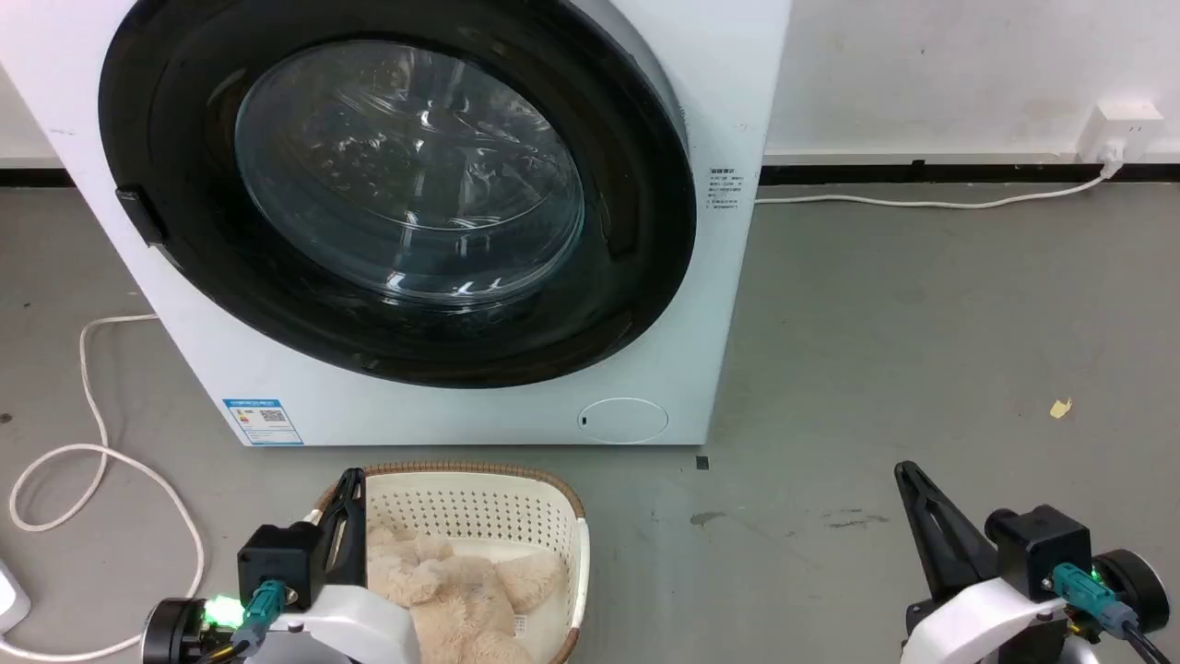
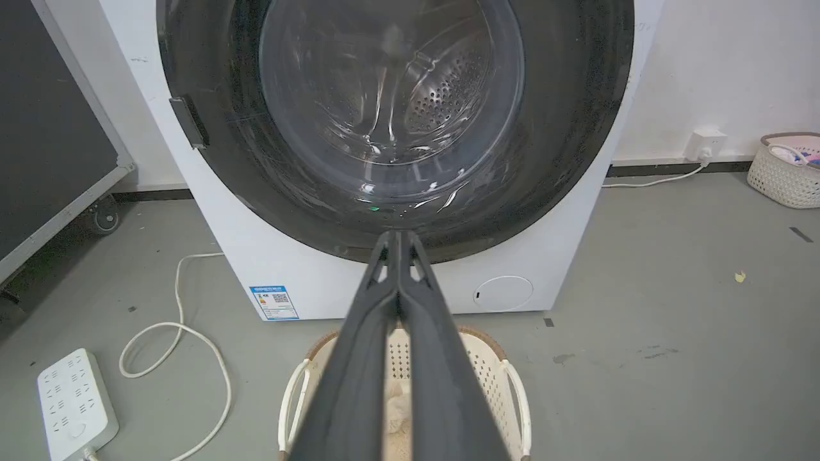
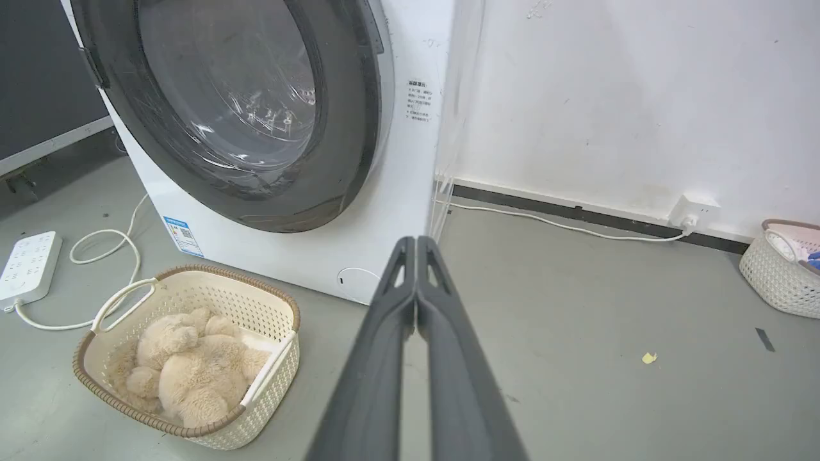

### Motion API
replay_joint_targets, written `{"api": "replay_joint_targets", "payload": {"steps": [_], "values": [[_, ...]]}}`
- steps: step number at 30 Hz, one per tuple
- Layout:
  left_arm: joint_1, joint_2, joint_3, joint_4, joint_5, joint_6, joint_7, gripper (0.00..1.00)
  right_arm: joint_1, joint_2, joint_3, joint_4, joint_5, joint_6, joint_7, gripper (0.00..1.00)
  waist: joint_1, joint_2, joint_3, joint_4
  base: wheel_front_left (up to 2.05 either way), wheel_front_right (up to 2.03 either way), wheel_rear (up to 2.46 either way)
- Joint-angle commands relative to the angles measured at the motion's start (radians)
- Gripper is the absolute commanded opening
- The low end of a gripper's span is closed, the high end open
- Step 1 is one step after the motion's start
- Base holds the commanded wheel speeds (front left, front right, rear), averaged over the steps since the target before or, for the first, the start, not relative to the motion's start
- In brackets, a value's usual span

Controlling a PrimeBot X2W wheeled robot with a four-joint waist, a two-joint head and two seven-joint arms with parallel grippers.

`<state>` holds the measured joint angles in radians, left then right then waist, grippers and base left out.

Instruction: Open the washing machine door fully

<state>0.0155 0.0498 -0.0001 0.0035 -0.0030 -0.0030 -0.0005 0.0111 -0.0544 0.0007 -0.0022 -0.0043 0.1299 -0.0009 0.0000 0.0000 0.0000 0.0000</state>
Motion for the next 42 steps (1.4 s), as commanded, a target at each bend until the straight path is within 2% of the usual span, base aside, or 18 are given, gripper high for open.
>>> {"api": "replay_joint_targets", "payload": {"steps": [1, 42], "values": [[-0.015, 0.0, 0.0, -0.004, 0.003, 0.003, 0.0, 0.0, -0.011, 0.004, -0.001, 0.002, 0.004, 0.001, 0.001, 0.0, 0.0, 0.0, 0.0, 0.0, 0.0, 0.0, 0.0], [-0.015, 0.0, 0.0, -0.004, 0.003, 0.003, 0.0, 0.0, -0.011, 0.004, -0.001, 0.002, 0.004, 0.001, 0.001, 0.0, 0.0, 0.0, 0.0, 0.0, 0.0, 0.0, 0.0]]}}
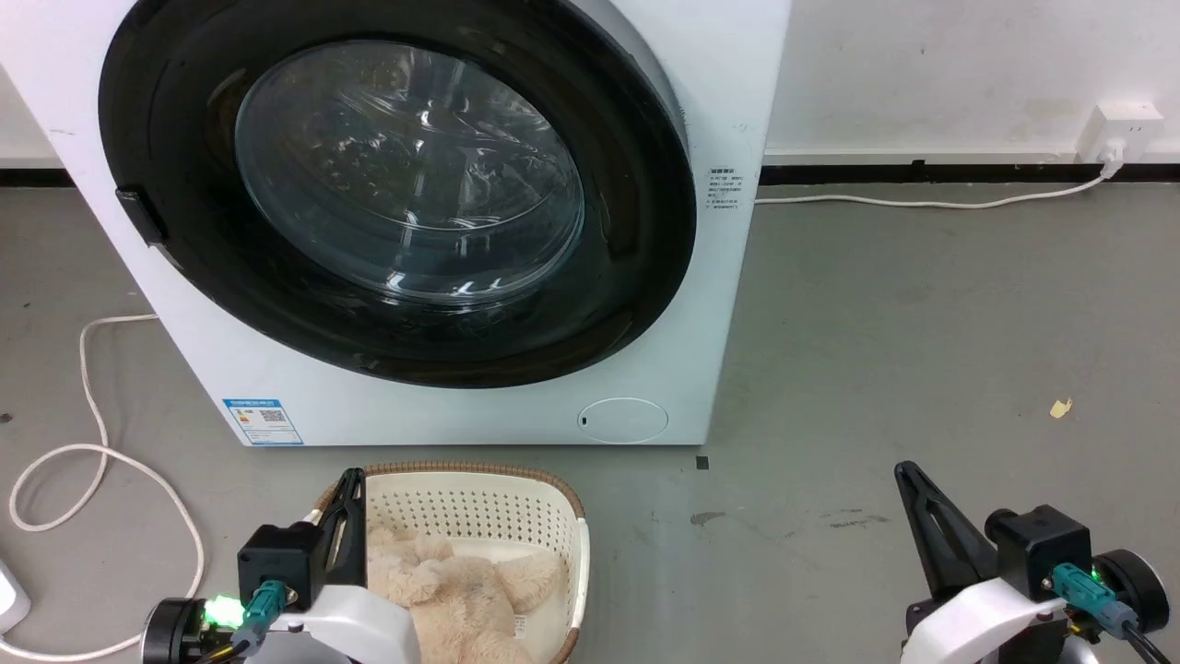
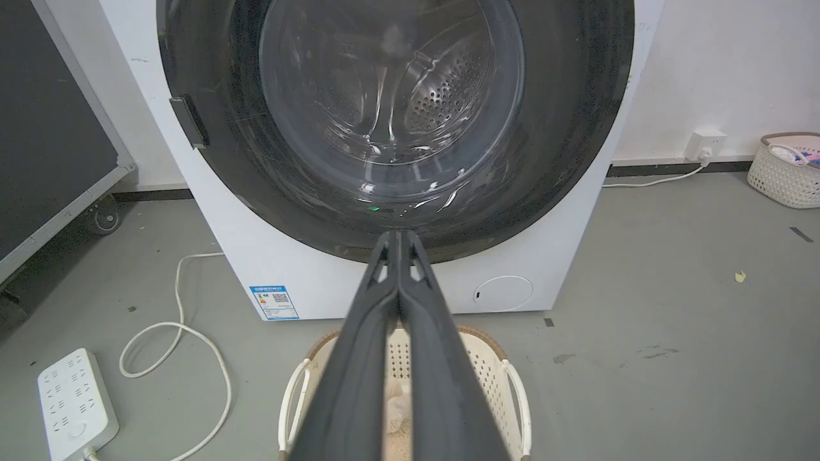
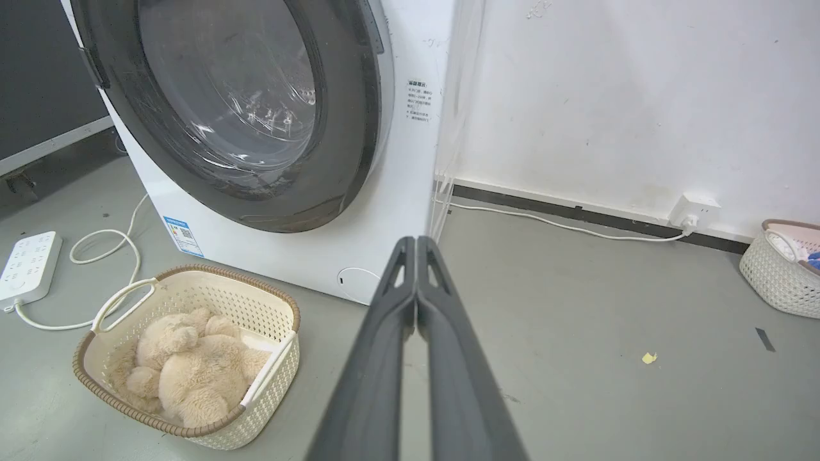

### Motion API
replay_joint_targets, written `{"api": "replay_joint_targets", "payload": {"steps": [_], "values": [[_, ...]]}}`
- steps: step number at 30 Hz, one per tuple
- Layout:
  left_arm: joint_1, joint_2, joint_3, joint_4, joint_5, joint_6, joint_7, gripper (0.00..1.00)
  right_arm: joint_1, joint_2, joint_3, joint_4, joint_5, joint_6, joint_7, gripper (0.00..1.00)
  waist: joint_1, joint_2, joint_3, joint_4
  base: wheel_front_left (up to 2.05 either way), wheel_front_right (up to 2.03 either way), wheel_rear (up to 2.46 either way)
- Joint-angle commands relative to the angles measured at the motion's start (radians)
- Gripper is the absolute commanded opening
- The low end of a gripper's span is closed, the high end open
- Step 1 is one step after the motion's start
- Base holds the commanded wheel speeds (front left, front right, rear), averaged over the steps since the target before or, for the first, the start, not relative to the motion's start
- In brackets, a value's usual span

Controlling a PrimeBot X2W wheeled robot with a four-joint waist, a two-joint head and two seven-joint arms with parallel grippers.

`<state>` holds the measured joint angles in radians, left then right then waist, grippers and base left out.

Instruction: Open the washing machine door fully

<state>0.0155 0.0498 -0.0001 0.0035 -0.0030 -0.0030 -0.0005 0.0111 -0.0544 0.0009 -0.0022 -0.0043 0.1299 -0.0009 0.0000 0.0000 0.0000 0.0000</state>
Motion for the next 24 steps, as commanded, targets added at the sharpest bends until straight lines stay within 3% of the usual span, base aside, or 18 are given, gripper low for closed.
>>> {"api": "replay_joint_targets", "payload": {"steps": [1, 3, 4, 24], "values": [[-0.015, 0.0, 0.0, -0.004, 0.003, 0.003, 0.0, 0.0, -0.011, 0.004, -0.001, 0.002, 0.004, 0.001, 0.001, 0.0, 0.0, 0.0, 0.0, 0.0, 0.0, 0.0, 0.0], [-0.015, 0.0, 0.0, -0.004, 0.003, 0.003, 0.0, 0.0, -0.011, 0.004, -0.001, 0.002, 0.004, 0.001, 0.001, 0.0, 0.0, 0.0, 0.0, 0.0, 0.0, 0.0, 0.0], [0.0, 0.0, 0.0, 0.0, 0.0, 0.0, 0.0, 1.0, 0.0, 0.0, 0.0, 0.0, 0.0, 0.0, 0.0, 1.0, 0.0, 0.0, 0.0, 0.0, 0.0, 0.0, 0.0], [-0.001, 0.0, -0.025, -0.003, -0.007, 0.006, -0.034, 1.0, 0.01, -0.005, -0.001, -0.016, 0.013, 0.0, -0.034, 1.0, 0.0, 0.0, 0.017, 0.004, 0.0, 0.0, 0.0]]}}
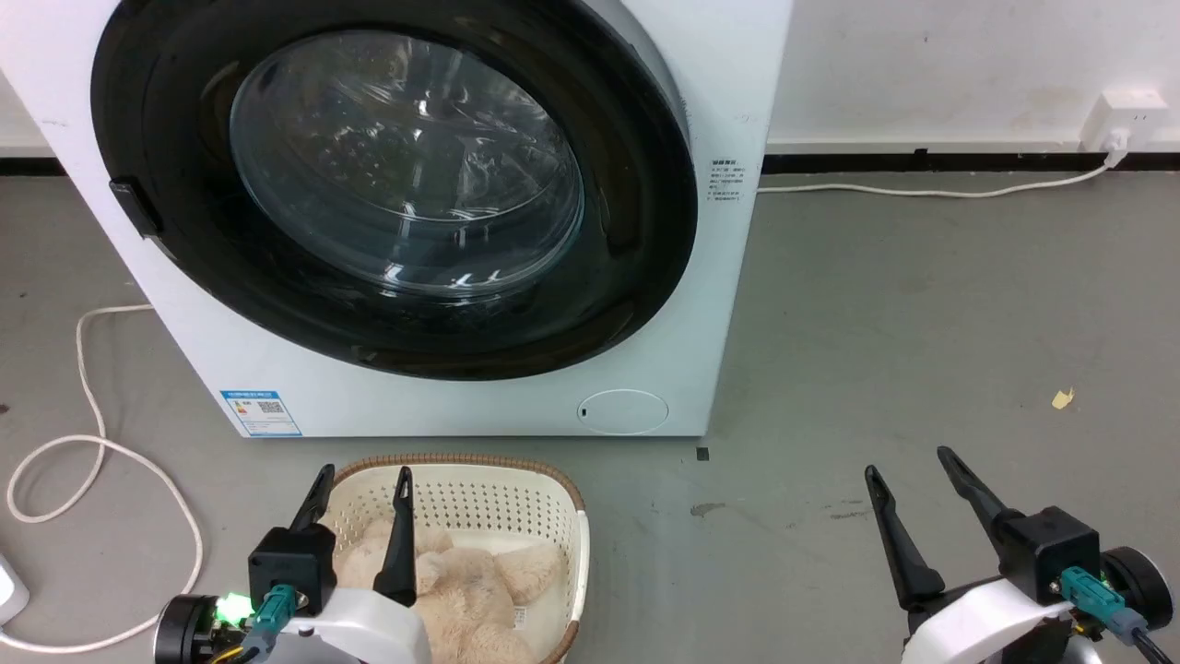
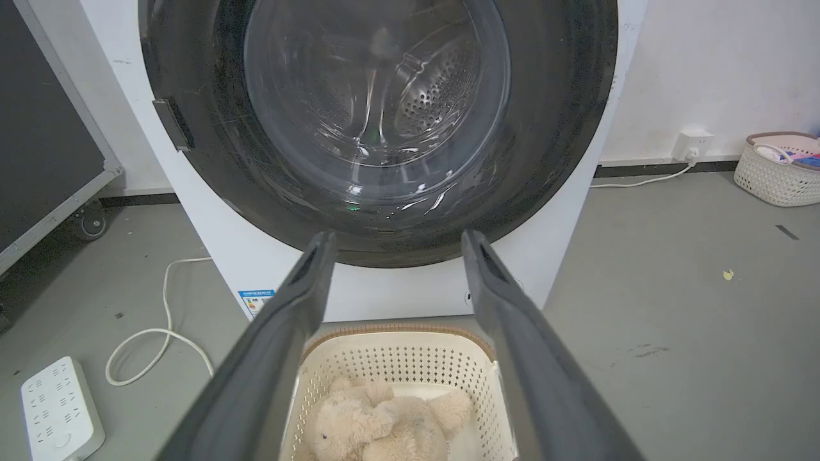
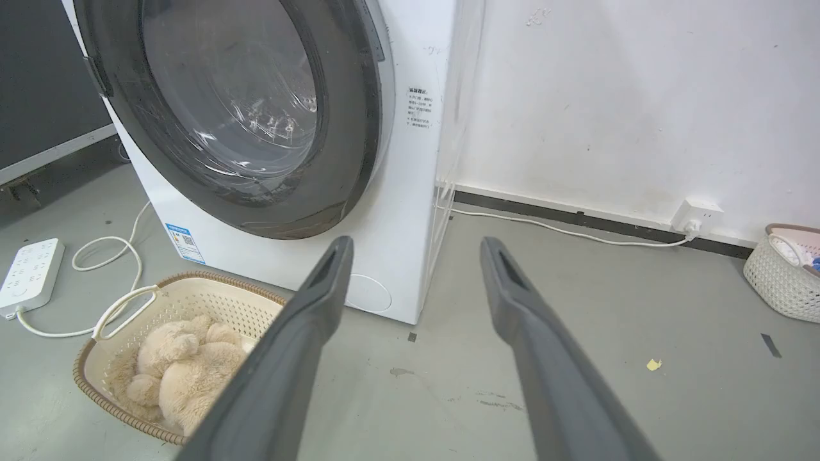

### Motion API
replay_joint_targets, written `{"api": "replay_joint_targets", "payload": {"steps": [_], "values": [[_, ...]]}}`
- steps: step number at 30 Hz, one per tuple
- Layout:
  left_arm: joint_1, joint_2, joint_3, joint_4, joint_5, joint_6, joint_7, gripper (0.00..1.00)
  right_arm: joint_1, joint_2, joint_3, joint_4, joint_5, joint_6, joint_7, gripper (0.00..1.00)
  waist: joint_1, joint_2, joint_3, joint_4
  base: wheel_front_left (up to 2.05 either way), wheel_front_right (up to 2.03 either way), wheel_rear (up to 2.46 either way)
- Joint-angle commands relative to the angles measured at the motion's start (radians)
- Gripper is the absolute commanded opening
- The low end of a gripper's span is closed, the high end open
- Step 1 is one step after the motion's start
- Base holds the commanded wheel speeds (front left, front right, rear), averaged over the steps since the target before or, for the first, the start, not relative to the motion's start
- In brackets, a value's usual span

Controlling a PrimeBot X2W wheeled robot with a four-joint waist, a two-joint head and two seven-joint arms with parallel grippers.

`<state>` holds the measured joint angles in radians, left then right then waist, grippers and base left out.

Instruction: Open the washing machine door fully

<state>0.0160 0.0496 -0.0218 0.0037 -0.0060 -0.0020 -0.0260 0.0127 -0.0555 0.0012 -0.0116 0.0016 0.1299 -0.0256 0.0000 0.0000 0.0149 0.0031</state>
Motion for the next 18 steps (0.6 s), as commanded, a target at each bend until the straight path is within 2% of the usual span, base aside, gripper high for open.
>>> {"api": "replay_joint_targets", "payload": {"steps": [1, 16, 17, 18], "values": [[-0.003, 0.0, -0.006, -0.004, -0.005, 0.005, -0.01, 1.0, 0.008, -0.005, -0.002, -0.009, 0.008, 0.0, -0.011, 1.0, 0.0, 0.0, 0.006, 0.002, 0.0, 0.0, 0.0], [-0.038, 0.0, -0.051, -0.02, -0.022, 0.028, -0.039, 1.0, -0.006, -0.04, -0.01, -0.036, 0.022, 0.0, -0.04, 1.0, 0.0, 0.0, 0.073, 0.036, 0.0, 0.0, 0.0], [-0.04, 0.0, -0.055, -0.022, -0.023, 0.03, -0.041, 1.0, -0.008, -0.045, -0.011, -0.037, 0.026, 0.0, -0.042, 0.81, 0.0, 0.0, 0.078, 0.039, 0.0, 0.0, 0.0], [-0.043, 0.0, -0.059, -0.023, -0.025, 0.032, -0.044, 1.0, -0.011, -0.05, -0.011, -0.039, 0.03, 0.0, -0.044, 0.24, 0.0, 0.0, 0.083, 0.042, 0.0, 0.0, 0.0]]}}
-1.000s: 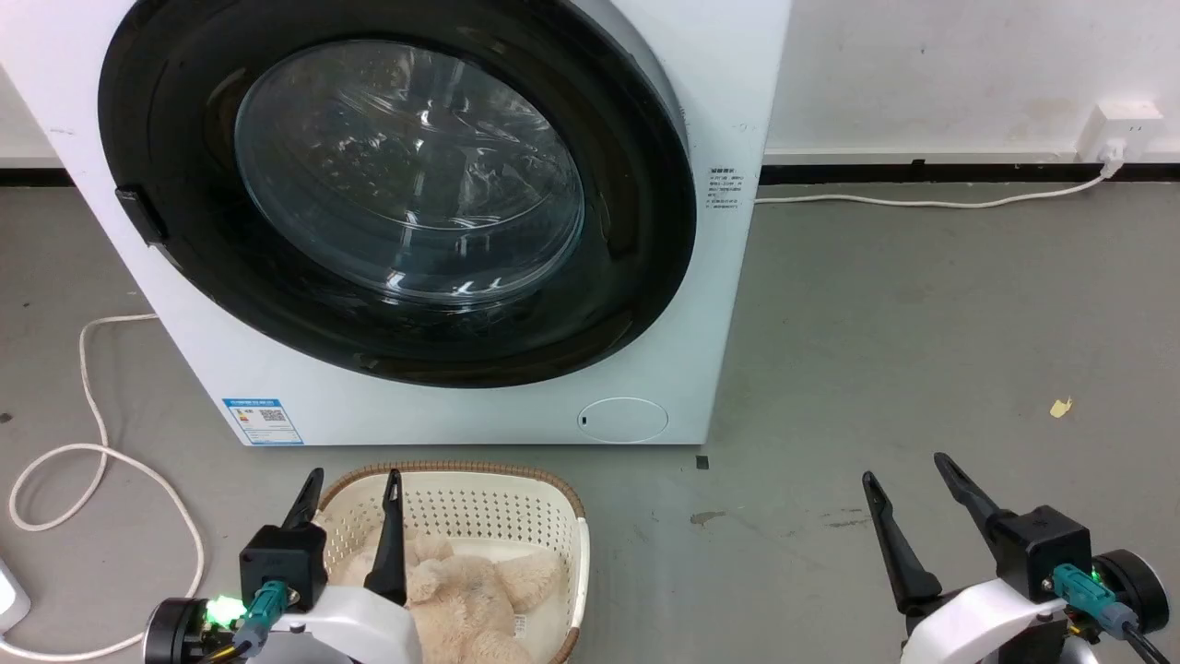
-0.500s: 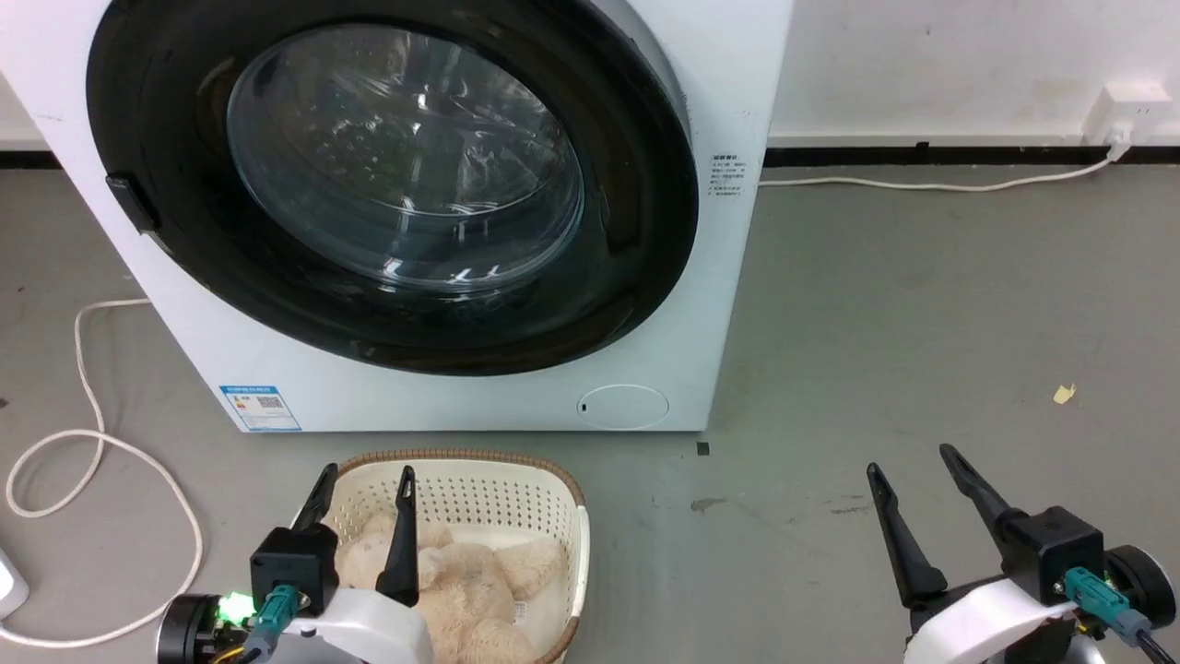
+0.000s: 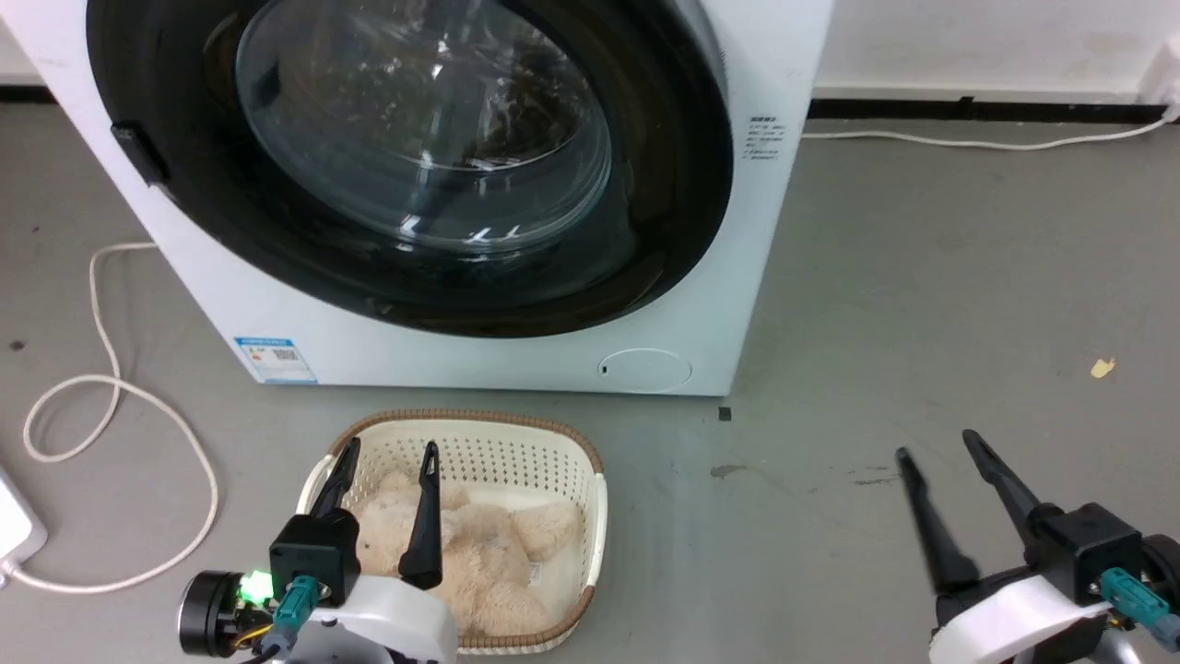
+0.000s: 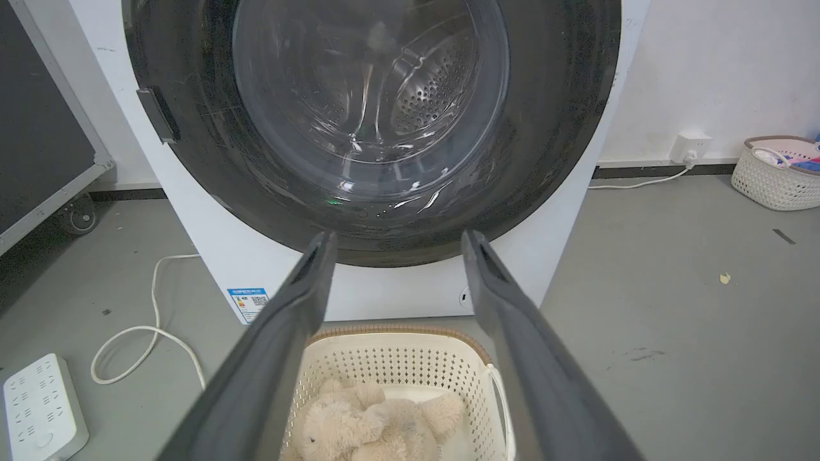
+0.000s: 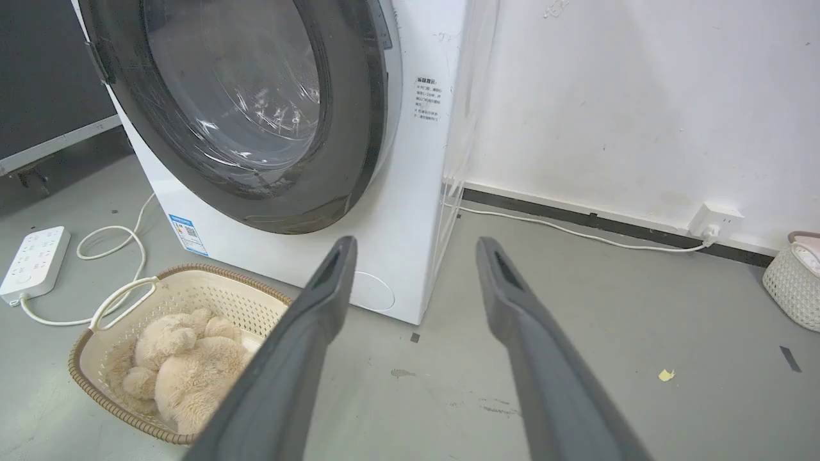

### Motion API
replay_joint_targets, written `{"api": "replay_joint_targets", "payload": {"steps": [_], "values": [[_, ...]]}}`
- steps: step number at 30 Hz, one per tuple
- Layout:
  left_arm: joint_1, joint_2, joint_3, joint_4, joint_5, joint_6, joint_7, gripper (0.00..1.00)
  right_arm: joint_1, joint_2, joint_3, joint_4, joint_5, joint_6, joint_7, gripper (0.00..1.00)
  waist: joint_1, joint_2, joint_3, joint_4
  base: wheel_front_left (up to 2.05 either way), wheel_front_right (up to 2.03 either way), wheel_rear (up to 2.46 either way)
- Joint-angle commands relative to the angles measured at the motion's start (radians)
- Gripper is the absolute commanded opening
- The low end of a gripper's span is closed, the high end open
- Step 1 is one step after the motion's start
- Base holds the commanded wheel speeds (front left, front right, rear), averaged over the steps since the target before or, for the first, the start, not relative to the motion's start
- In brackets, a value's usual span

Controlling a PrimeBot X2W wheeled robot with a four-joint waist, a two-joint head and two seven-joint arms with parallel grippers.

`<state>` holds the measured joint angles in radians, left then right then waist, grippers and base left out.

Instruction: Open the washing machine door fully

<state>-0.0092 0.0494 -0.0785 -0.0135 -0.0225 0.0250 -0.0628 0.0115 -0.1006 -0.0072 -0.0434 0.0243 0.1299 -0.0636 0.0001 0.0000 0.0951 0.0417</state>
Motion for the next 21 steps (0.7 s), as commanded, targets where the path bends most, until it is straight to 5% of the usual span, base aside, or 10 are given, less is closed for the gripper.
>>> {"api": "replay_joint_targets", "payload": {"steps": [1, 21], "values": [[-0.02, 0.001, -0.006, -0.007, -0.009, 0.007, -0.009, 1.0, -0.013, -0.011, -0.002, -0.009, 0.01, 0.0, -0.008, 0.0, -0.0001, 0.0, 0.008, 0.006, 0.0, 0.0, 0.0], [-0.06, 0.001, -0.071, -0.03, -0.038, 0.047, -0.055, 1.0, -0.198, -0.164, 0.018, -0.047, 0.226, 0.0, 0.019, 0.0, -0.0001, 0.0, 0.081, 0.083, 0.0, 0.0, 0.0]]}}
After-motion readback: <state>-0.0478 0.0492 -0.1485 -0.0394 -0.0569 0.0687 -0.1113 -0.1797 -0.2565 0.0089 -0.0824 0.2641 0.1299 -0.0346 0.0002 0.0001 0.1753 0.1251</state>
